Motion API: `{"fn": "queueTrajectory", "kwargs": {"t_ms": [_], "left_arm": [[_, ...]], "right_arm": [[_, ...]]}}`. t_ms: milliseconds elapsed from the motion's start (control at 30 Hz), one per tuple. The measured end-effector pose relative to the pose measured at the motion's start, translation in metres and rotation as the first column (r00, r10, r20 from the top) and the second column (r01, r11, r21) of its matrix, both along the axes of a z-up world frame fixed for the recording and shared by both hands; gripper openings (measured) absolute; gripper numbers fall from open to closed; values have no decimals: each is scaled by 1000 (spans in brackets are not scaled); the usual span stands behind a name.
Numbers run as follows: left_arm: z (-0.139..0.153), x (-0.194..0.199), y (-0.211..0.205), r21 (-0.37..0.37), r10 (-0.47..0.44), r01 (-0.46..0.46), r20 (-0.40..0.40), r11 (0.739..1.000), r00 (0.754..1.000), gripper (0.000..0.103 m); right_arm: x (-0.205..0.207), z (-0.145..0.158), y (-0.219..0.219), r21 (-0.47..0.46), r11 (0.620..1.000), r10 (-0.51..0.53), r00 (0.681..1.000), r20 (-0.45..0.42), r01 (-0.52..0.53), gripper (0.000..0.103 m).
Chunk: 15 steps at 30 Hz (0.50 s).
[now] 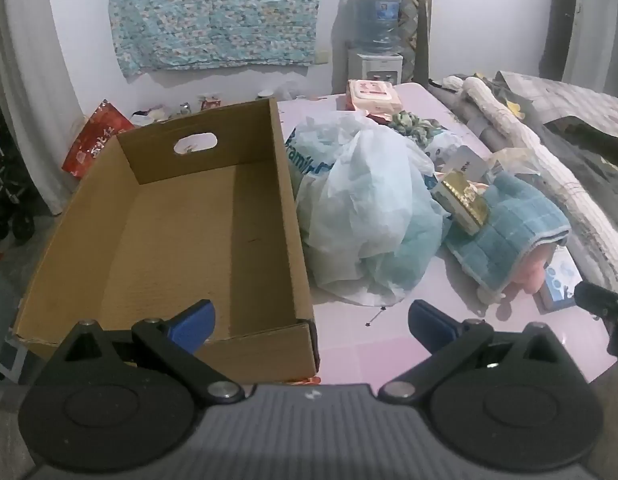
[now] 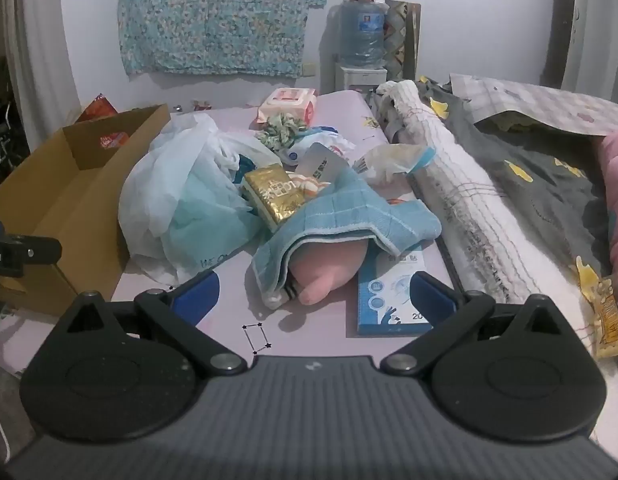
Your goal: Organize soft objects
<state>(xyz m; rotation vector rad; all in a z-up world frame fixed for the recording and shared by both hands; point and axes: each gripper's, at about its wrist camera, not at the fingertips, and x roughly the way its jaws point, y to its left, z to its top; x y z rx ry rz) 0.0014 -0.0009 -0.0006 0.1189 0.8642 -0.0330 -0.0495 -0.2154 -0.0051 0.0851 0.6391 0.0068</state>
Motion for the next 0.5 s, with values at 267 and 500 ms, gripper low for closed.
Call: {"fn": "queueTrajectory", "kwargs": {"t_ms": [267, 500], "left_arm": [[-3, 1, -10, 9, 11, -11, -3, 1000, 1000, 103], [-7, -4, -5, -13, 12, -12, -16, 1000, 1000, 103]], "right_arm": [[1, 1, 0, -17, 1000, 4, 1000, 5, -4, 102], [-2, -4, 0, -13, 1000, 11, 1000, 7, -11, 102]]}}
